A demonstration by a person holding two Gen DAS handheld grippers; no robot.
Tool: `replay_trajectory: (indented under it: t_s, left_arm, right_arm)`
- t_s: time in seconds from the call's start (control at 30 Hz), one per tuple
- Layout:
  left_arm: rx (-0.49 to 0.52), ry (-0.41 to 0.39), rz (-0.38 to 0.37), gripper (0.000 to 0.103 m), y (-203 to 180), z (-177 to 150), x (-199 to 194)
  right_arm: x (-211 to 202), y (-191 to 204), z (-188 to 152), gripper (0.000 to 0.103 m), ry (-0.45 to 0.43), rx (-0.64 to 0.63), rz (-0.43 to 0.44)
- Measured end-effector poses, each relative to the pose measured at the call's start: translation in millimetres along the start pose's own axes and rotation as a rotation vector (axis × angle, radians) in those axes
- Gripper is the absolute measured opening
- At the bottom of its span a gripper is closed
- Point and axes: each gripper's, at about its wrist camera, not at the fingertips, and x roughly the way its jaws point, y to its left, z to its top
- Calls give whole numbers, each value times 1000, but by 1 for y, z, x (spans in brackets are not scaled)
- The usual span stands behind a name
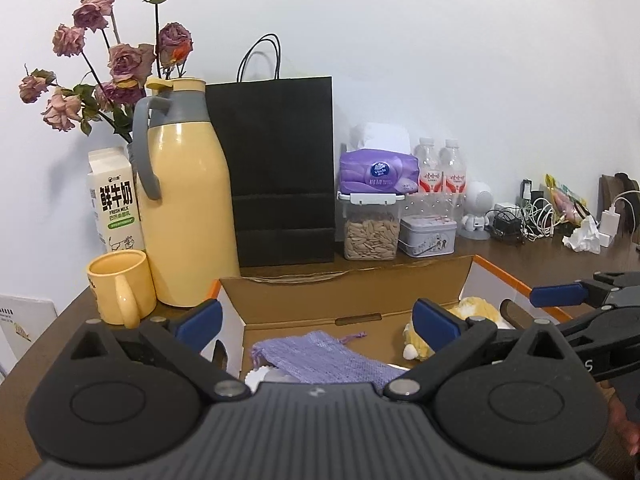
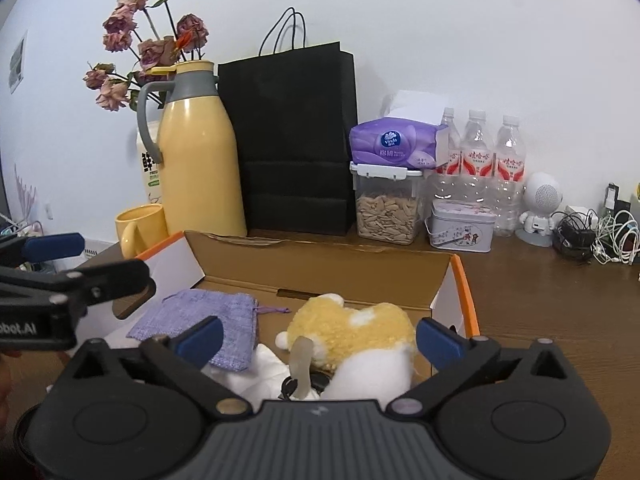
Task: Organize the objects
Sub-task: 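Carry the purple cloth and white plug into the box while opening both tools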
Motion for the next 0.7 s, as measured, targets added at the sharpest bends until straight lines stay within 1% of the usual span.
replay_trajectory:
  t_s: [0.23,0.4,0.57,0.7]
  left_arm:
    - [-28,-22,-8,103,4,1,-9]
    - [-54,-48,-7,103,9,2,-23]
    - [-70,-44,-19,103,13,0,-39]
    - [-89,-31,-17,103,18,-3,-52]
  right_arm:
    - [-4,0,0,103,-6,0,-3]
    - [-12,1,-2,103,-12,-15,-11]
    - [-24,4,-5,103,-9,-33,-21]
    - [-43,8,-8,103,-26,-59,-13]
